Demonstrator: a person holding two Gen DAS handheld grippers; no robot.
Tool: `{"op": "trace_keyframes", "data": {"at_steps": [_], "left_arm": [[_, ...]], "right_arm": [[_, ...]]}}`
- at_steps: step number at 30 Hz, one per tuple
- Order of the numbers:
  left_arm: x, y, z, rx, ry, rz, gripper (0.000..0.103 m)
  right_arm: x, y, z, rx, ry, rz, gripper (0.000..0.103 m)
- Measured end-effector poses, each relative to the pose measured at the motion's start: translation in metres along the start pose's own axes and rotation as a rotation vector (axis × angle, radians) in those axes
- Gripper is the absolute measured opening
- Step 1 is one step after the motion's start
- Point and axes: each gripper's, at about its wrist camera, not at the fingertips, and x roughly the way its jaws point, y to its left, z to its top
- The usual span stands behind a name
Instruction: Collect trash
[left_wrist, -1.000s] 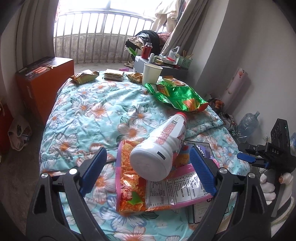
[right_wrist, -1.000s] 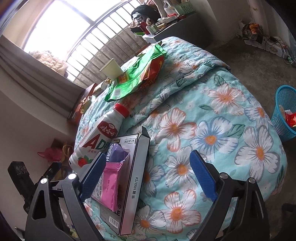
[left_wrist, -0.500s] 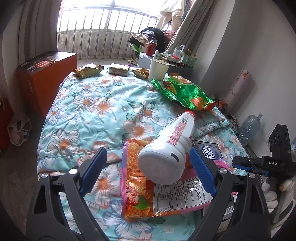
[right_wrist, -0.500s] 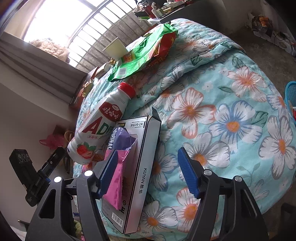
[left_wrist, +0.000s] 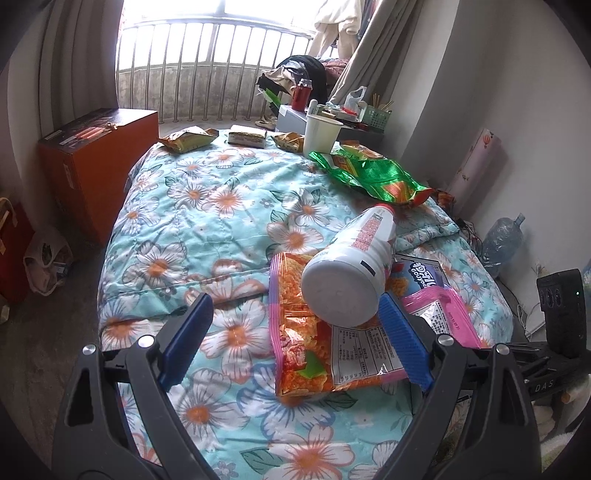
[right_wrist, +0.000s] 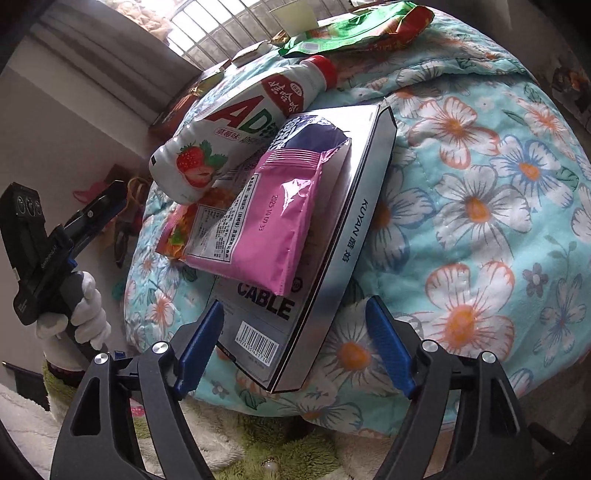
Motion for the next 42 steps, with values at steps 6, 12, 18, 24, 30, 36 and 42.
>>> {"op": "trace_keyframes", "data": {"at_steps": [6, 12, 18, 24, 30, 36, 42], "left_arm": [[-0.025, -0.021, -0.018, 0.059, 0.019, -0.199, 0.086], [-0.009, -0.067, -0.042, 0.122, 0.146, -0.379, 0.086], [0.043, -0.103, -0.060, 0.092, 0.313, -0.393, 0.086], [0.063, -0.142, -0.060, 0.143, 0.337, -0.441, 0.086], [0.085, -0.183, -0.052, 0.177, 0.357, -0.435, 0.087], [0.115, -0.181, -0.035, -0.070, 0.417, -0.340, 0.087], [0.120, -0.207, -0.035, -0.023, 0.373, -0.269, 0.087]], "right_arm": [[-0.009, -0.006, -0.003, 0.000, -0.023, 0.014, 0.078], [-0.043, -0.052, -0.009, 0.149, -0.113, 0.039, 0.078], [-0.062, -0.079, -0.024, 0.257, -0.180, 0.065, 0.078], [-0.072, -0.103, -0.041, 0.323, -0.222, 0.074, 0.078], [-0.091, -0.129, -0.052, 0.388, -0.287, 0.070, 0.078], [-0.100, -0.149, -0.066, 0.439, -0.324, 0.074, 0.078], [-0.109, -0.164, -0.066, 0.452, -0.350, 0.110, 0.078]]}}
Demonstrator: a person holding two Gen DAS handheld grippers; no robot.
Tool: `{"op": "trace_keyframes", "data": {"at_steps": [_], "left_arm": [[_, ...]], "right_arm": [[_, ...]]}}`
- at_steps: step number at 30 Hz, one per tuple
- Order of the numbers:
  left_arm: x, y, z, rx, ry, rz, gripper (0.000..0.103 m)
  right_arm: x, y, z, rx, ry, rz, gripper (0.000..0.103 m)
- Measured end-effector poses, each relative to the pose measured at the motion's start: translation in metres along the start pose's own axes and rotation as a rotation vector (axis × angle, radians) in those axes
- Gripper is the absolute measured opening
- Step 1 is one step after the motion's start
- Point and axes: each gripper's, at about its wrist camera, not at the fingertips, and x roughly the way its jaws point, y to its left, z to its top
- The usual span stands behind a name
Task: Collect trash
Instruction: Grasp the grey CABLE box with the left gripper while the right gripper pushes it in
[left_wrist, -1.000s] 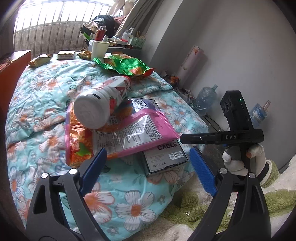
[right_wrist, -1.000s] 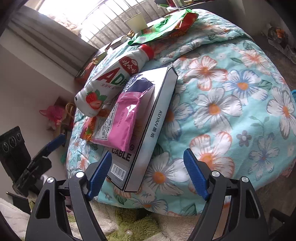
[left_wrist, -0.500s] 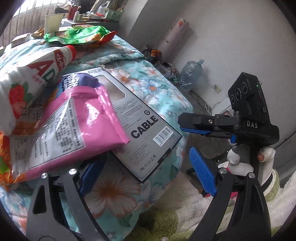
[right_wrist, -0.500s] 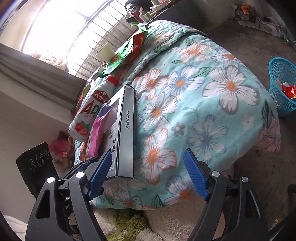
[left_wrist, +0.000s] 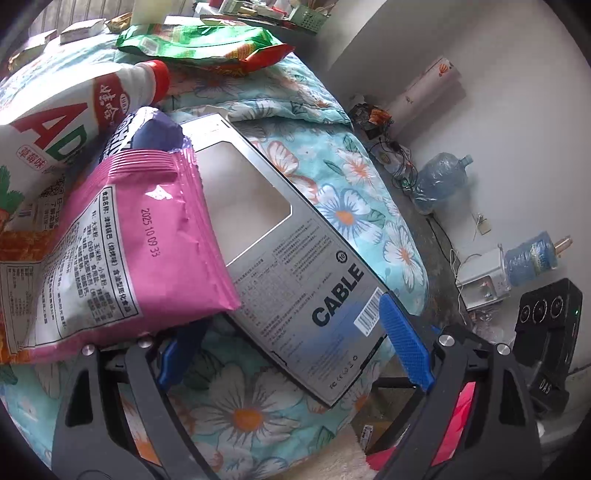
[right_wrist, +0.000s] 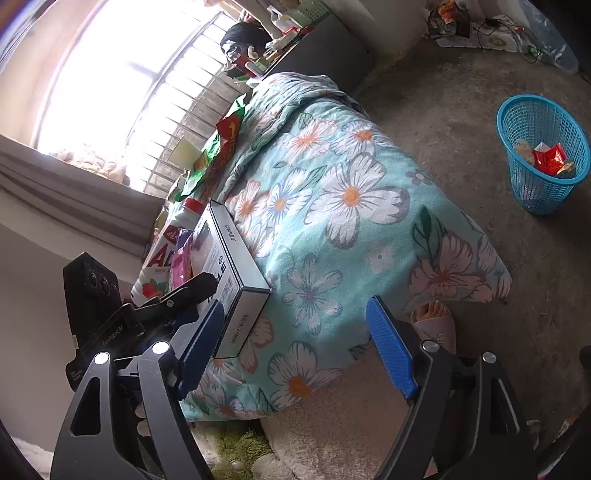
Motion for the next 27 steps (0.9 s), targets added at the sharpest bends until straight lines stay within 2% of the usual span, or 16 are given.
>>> {"op": "trace_keyframes", "data": {"at_steps": [2, 4, 7, 10, 11, 12, 15, 17, 20, 23, 27], "left_arm": [[0.002, -0.010, -0.005, 0.057, -0.008, 0.030, 0.087], [0.001, -0.012, -0.009, 0.075, -0.006, 0.017, 0.087], [-0.006, -0.007, -0.016, 0.068, -0.013, -0.008, 0.087], [-0.016, -0.003, -0.023, 0.059, -0.039, -0.055, 0.086], [-0.018, -0.002, -0.024, 0.057, -0.046, -0.073, 0.083], [-0.018, -0.002, -0.024, 0.053, -0.050, -0.084, 0.075], [-0.015, -0.006, -0.023, 0.060, -0.047, -0.104, 0.071], [-0.015, -0.007, -0.023, 0.069, -0.048, -0.099, 0.071], [-0.013, -0.010, -0.025, 0.084, -0.023, -0.121, 0.070], [-0.010, -0.020, -0.026, 0.144, 0.026, -0.150, 0.071], [-0.017, -0.028, -0.030, 0.226, 0.060, -0.141, 0.076]], "right_arm": [[0.000, 0.002, 0.012, -0.013, -0.011, 0.062, 0.078], [0.004, 0.005, 0.028, -0.016, -0.020, 0.110, 0.077], [0.017, 0.008, 0.051, -0.016, -0.007, 0.185, 0.069], [0.048, 0.013, 0.069, -0.010, 0.060, 0.230, 0.060], [0.061, 0.015, 0.073, -0.008, 0.093, 0.225, 0.056], [0.073, 0.015, 0.074, -0.002, 0.132, 0.222, 0.053], [0.096, 0.015, 0.067, 0.024, 0.237, 0.269, 0.038], [0.091, 0.014, 0.060, 0.017, 0.231, 0.270, 0.033], [0.070, 0.010, 0.050, 0.017, 0.220, 0.296, 0.030], [0.049, 0.003, 0.040, 0.019, 0.212, 0.276, 0.030], [0.039, -0.011, 0.014, 0.095, 0.276, 0.318, 0.030]]}}
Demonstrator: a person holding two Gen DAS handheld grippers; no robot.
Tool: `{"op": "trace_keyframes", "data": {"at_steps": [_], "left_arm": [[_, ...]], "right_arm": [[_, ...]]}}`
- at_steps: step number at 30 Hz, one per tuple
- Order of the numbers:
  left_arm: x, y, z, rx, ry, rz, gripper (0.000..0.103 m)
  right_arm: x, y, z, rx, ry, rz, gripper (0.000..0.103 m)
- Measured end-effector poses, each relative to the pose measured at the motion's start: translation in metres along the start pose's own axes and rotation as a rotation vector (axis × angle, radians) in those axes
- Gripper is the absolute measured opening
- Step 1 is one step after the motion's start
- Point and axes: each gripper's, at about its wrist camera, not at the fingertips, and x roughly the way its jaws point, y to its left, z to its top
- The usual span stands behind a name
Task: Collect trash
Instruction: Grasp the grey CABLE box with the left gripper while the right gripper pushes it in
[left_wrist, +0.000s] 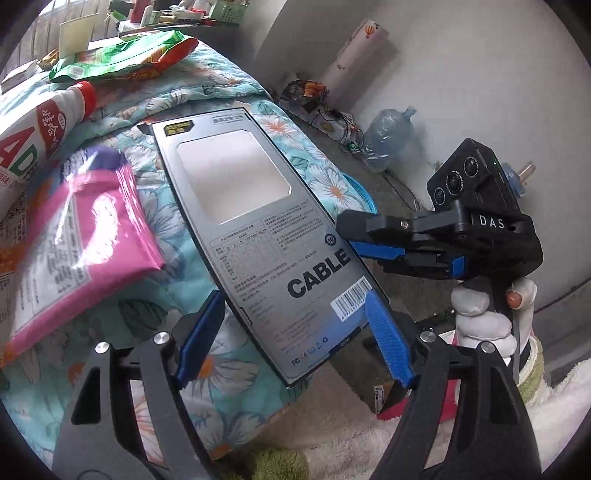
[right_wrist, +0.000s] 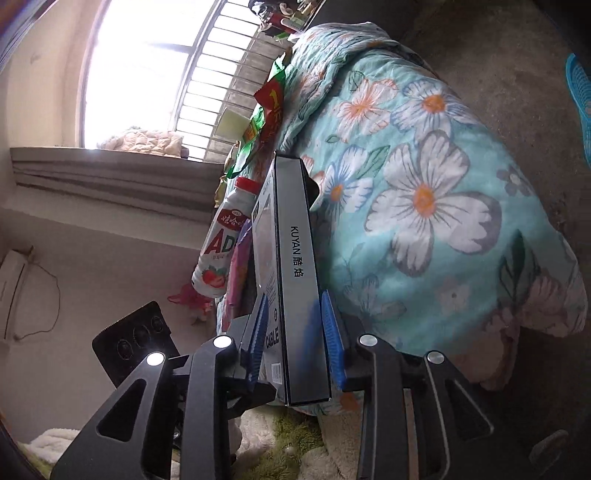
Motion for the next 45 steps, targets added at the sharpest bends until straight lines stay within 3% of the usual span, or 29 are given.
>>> {"op": "trace_keyframes", "data": {"at_steps": [4, 9, 12, 14, 18, 22, 27, 37, 45], "left_arm": [[-0.015, 0.008, -0.003, -0.011, -0.005, 0.044, 0.083], [-0.017, 0.016, 0.010, -0.036, -0.010, 0.111, 0.085], [-0.009, 0.003, 0.021, 0.018, 0.003, 0.171, 0.086], [-0.001, -0.006, 0.028, 0.049, 0.005, 0.204, 0.086], [0.019, -0.014, 0.036, 0.044, 0.024, 0.237, 0.086], [0.042, -0.015, 0.038, 0.046, 0.059, 0.307, 0.086], [0.058, -0.019, 0.038, 0.097, 0.048, 0.385, 0.086], [0.054, -0.016, 0.031, 0.138, -0.008, 0.371, 0.085], [0.017, -0.008, 0.012, 0.106, -0.048, 0.241, 0.084]], "right_arm": [[0.007, -0.013, -0.026, 0.070, 0.045, 0.055, 0.030], [-0.017, -0.031, -0.027, 0.146, -0.064, 0.065, 0.030], [-0.039, -0.031, -0.020, 0.131, -0.117, 0.027, 0.034], [-0.054, -0.028, -0.021, 0.116, -0.149, 0.002, 0.041], [-0.067, -0.028, -0.025, 0.099, -0.185, -0.024, 0.049], [-0.067, -0.031, -0.027, 0.104, -0.195, -0.052, 0.049], [-0.063, -0.029, -0.027, 0.099, -0.204, -0.098, 0.050], [-0.071, -0.014, -0.025, 0.065, -0.243, -0.144, 0.051], [-0.079, 0.018, -0.004, 0.011, -0.282, -0.059, 0.051]]}}
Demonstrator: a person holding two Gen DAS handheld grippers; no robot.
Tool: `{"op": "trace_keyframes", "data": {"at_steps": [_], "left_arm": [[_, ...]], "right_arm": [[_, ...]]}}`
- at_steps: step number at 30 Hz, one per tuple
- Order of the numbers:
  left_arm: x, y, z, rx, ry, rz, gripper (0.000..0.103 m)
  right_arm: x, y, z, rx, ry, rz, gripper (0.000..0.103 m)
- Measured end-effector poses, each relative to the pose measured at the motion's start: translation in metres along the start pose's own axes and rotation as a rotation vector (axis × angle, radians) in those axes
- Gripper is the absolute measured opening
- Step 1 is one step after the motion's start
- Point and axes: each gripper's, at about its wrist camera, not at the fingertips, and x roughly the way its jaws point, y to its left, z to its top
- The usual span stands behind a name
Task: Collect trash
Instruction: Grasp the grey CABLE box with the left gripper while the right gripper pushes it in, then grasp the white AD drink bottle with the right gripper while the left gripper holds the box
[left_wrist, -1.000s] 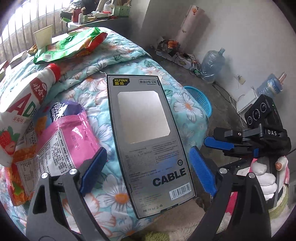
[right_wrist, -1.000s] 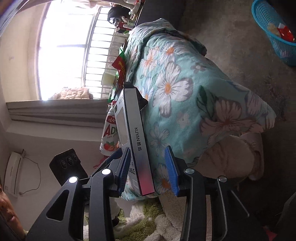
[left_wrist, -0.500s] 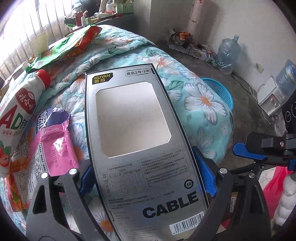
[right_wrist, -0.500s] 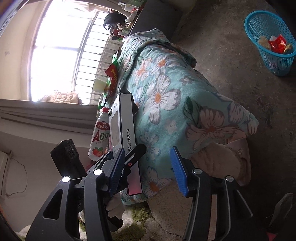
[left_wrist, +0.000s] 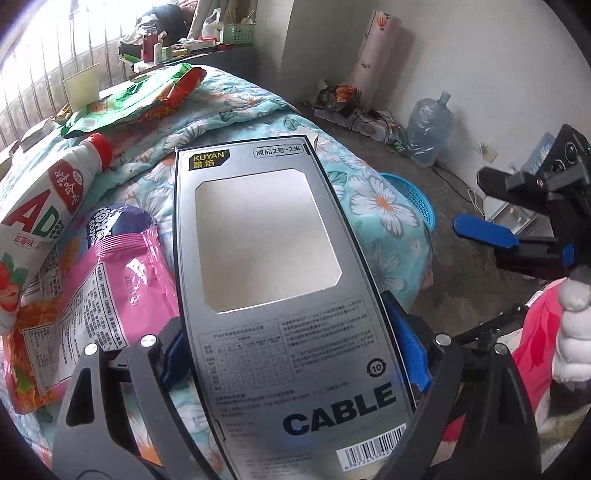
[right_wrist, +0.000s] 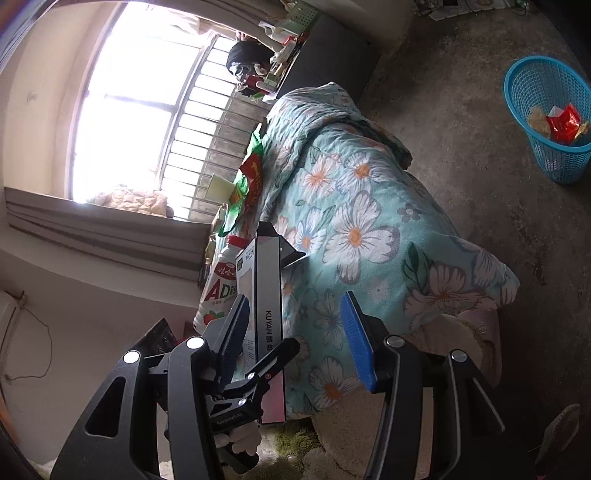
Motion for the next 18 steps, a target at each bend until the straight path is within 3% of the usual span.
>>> {"op": "trace_keyframes", "data": {"at_steps": [4, 10, 14, 18], "left_arm": [[-0.037, 0.012, -0.015, -0.034, -0.064, -0.090, 0.084], [-0.113, 0.044, -0.030, -0.125, -0.262, -0.203, 0.084], [-0.163, 0.079, -0.040, -0.192, -0.409, -0.165, 0.084], [-0.199, 0.127, -0.054, -0.296, -0.496, -0.044, 0.084]], "right_arm": [[0.013, 0.044, 0.018, -0.085, -0.002, 0.072, 0.051], [0.031, 0.085, 0.041, -0.121, -0.048, 0.188, 0.051], [0.060, 0.084, 0.044, -0.035, -0.037, 0.198, 0.054], [0.118, 0.083, 0.029, 0.058, 0.090, 0.191, 0.054]]}}
